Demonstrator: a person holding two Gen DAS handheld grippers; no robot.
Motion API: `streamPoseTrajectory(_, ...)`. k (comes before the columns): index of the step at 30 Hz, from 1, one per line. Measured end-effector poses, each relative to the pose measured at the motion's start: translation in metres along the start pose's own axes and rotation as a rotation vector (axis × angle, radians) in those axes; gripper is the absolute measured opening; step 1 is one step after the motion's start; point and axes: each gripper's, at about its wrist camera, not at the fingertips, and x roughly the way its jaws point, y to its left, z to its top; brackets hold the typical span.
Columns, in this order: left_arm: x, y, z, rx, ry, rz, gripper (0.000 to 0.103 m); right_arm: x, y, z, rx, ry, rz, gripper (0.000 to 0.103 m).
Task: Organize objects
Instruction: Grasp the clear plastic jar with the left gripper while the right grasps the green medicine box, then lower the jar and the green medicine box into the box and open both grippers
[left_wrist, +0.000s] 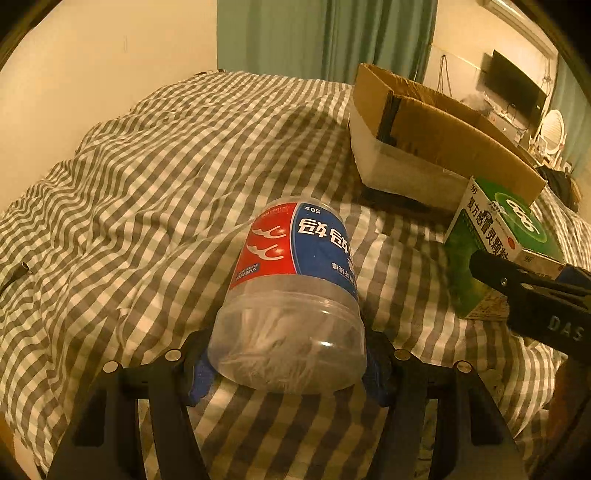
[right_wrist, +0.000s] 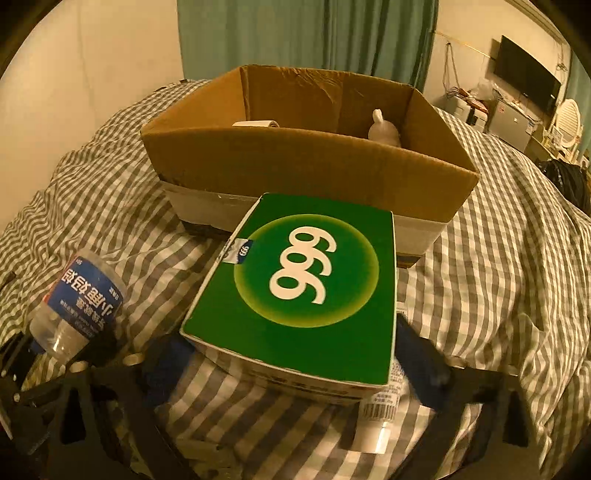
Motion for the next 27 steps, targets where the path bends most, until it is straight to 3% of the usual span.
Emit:
streamPoseTrajectory(6,-0.008,0.0,0.002,-0.015,0.008,-0.01,0.065,-0.027,-0.001,-0.011,-0.049,-0.026,0.036,0.083)
streamPoseTrajectory(20,-0.098,-0.008,0.018,-0.02,-0.166,-0.03,0.065,-0.137,0.002,0.0,-0.077,-0.216,0.071,0.08)
streamPoseTrajectory(27,-0.145,-0.025,0.034,-0.002,-0.236,-0.112,0.065,-0.199,-0.007,0.02,-0.096,-0.339,0.025,0.08)
